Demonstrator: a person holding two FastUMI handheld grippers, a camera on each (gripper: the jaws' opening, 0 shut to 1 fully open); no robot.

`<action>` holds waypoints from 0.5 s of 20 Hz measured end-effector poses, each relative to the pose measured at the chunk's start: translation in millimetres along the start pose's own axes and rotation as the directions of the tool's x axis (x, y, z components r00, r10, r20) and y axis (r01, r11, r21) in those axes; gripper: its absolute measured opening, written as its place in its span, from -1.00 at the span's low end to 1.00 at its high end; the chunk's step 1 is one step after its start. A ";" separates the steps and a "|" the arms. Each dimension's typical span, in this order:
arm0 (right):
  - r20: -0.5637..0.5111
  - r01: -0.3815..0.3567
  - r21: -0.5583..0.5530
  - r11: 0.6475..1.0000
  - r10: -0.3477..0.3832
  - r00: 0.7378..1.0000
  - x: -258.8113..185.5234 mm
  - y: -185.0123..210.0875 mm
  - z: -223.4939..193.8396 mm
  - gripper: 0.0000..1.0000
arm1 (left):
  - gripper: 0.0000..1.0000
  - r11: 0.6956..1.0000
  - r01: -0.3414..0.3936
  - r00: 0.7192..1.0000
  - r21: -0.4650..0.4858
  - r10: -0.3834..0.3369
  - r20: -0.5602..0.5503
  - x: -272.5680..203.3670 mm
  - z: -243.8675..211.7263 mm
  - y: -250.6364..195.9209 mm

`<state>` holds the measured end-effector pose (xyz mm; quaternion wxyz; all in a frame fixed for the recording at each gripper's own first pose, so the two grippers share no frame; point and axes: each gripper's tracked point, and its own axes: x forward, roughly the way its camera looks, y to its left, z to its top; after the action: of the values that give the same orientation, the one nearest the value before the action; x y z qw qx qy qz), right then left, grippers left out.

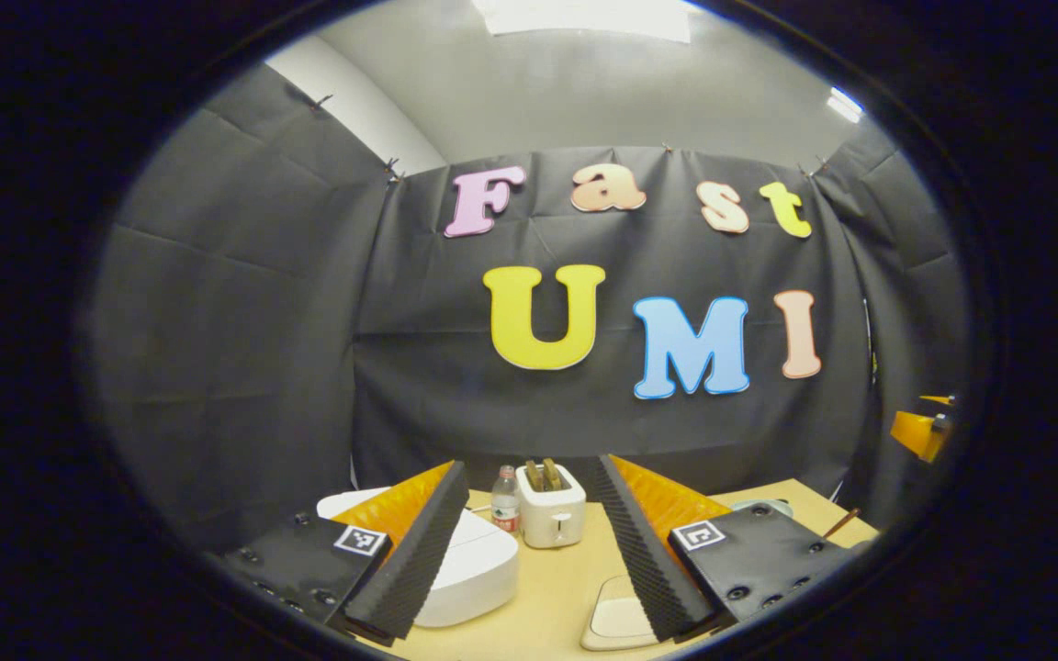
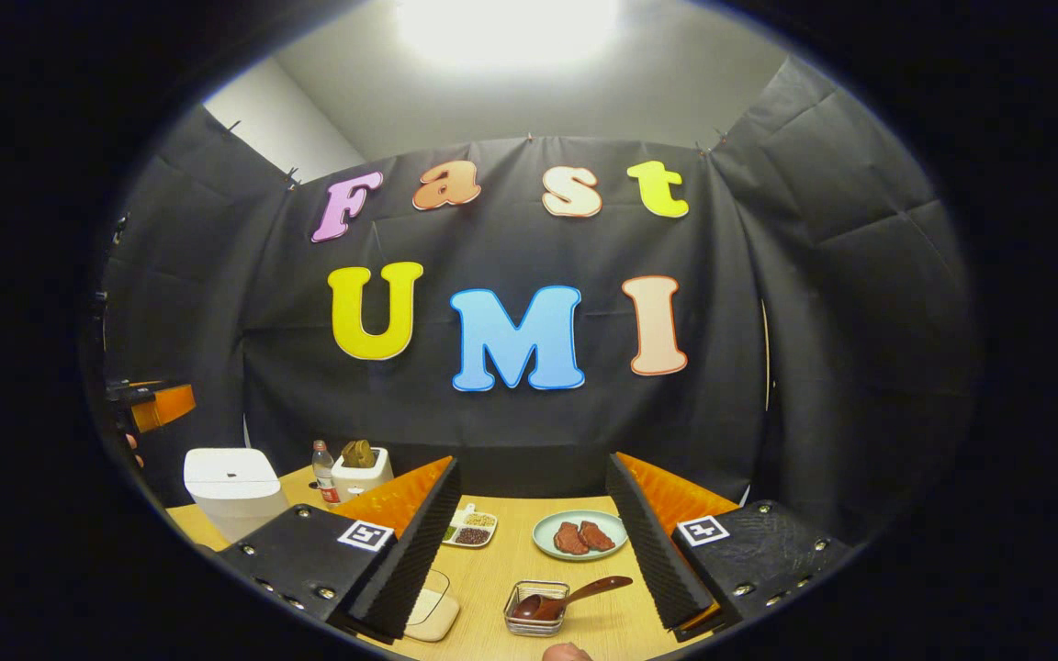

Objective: Close the left gripper, press the button to open the rice cooker; take a wooden spoon from the chopstick holder with the right hand, scoop a spoonful of rice and pour it into the rice cooker, then put the wooden spoon back into the chopstick holder.

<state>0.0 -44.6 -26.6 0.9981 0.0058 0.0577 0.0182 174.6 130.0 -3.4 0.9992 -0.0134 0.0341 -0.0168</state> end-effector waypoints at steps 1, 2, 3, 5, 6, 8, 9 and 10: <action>0.006 -0.012 -0.005 1.000 0.012 1.000 0.4 7.2 0.3 0.93 | 0.94 1.000 0.003 1.000 0.011 -0.003 0.008 -6.1 0.5 -2.5; 0.002 -0.032 -0.004 0.999 0.032 0.999 1.6 16.1 -1.8 0.93 | 0.94 1.000 0.003 1.000 0.021 -0.003 0.013 -10.0 1.7 -3.2; -0.002 -0.049 -0.001 0.999 0.049 0.999 2.1 23.5 -3.4 0.93 | 0.93 1.000 0.002 1.000 0.019 -0.002 0.014 -14.2 1.8 -3.5; 0.007 -0.053 0.005 0.999 0.053 0.999 6.1 28.2 0.3 0.93 | 0.94 1.000 -0.002 1.000 0.001 0.002 0.010 -18.0 2.5 -3.6; 0.014 -0.054 0.010 0.998 0.054 0.998 8.1 32.1 2.4 0.93 | 0.94 1.000 -0.010 1.000 -0.005 0.010 0.012 -19.6 4.5 -0.9; 0.023 -0.067 0.023 0.997 0.066 0.998 10.7 41.9 3.9 0.93 | 0.94 1.000 -0.014 1.000 -0.002 0.014 0.020 -22.2 6.5 1.3; 0.024 -0.072 0.025 0.997 0.071 0.997 11.3 45.6 4.5 0.93 | 0.94 1.000 -0.017 1.000 0.003 0.017 0.023 -21.8 7.1 3.4; 0.029 -0.075 0.022 0.997 0.074 0.997 12.6 47.6 5.0 0.93 | 0.94 1.000 -0.021 0.999 0.004 0.021 0.025 -21.5 8.6 5.8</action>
<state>11.4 3.4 -22.4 0.9974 0.0198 0.0437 0.0547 153.9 136.8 6.5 0.9997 -0.0109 0.0218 -0.0063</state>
